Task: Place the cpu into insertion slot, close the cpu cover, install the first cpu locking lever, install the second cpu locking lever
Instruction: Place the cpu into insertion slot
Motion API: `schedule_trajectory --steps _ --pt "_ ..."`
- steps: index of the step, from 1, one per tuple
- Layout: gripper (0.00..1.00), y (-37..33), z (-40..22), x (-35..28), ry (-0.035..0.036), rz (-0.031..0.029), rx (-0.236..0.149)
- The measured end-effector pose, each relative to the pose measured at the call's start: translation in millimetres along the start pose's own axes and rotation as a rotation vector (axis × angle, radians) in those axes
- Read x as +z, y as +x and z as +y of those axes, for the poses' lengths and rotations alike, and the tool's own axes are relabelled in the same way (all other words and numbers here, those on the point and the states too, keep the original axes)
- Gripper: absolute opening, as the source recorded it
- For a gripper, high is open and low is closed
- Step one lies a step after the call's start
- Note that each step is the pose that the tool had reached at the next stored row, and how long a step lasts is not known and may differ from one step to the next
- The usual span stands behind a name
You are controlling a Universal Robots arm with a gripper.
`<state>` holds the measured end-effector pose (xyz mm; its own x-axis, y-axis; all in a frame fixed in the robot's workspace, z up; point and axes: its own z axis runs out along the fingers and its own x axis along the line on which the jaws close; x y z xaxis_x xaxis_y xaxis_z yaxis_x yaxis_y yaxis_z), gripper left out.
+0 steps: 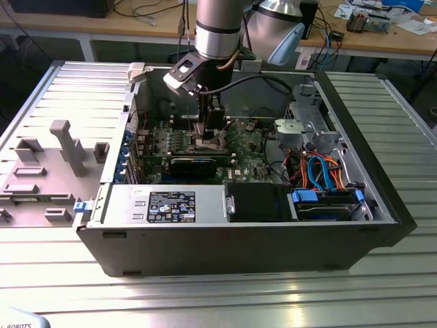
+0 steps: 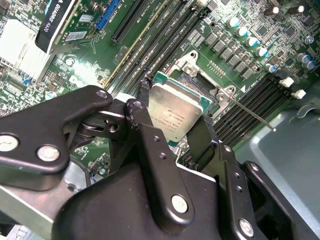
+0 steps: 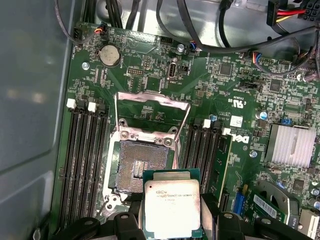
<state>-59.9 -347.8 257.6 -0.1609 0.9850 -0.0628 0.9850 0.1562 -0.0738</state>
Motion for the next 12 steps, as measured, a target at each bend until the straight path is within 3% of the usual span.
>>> schedule_trajectory --steps 12 --pt "0.55 0.0 0.0 0.0 0.0011 0.0013 0.018"
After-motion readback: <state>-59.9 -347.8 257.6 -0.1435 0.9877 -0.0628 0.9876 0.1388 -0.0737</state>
